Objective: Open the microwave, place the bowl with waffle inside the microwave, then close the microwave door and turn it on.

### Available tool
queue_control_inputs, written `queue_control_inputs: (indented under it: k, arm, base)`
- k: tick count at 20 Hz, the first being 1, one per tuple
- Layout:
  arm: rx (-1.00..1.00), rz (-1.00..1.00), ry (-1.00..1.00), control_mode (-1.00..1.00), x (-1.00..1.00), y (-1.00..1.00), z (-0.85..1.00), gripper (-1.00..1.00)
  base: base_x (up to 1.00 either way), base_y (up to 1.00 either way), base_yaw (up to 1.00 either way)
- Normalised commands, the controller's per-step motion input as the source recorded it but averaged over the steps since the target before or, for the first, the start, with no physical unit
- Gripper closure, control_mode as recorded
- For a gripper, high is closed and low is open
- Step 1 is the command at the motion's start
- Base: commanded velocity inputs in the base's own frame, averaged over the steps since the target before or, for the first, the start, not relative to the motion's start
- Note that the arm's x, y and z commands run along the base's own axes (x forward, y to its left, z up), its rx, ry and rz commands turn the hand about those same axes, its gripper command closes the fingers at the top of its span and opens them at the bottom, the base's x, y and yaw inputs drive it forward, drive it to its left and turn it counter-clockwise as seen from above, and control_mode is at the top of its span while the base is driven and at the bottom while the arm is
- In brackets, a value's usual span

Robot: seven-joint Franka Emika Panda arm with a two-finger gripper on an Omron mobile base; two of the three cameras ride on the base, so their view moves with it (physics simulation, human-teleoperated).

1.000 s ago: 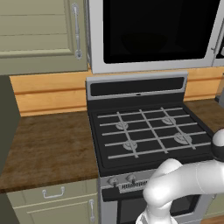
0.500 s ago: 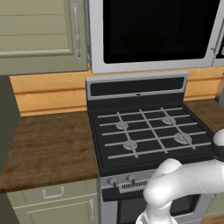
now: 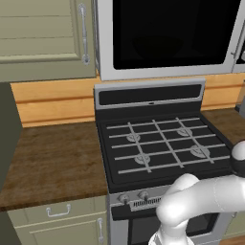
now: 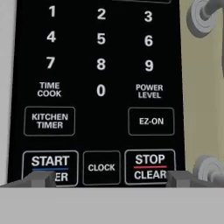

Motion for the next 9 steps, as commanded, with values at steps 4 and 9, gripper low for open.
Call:
queue_control_inputs:
  k: [4, 9]
  arm:
    - [0.0, -0.14, 0.0, -1.0, -0.01, 0.0, 0.0, -1.0]
    - [0.0, -0.06, 0.0, -1.0, -0.12, 0.0, 0.0, -1.0]
  base:
    - [0.0, 0.0, 0.0]
    - [0.0, 0.0, 0.0]
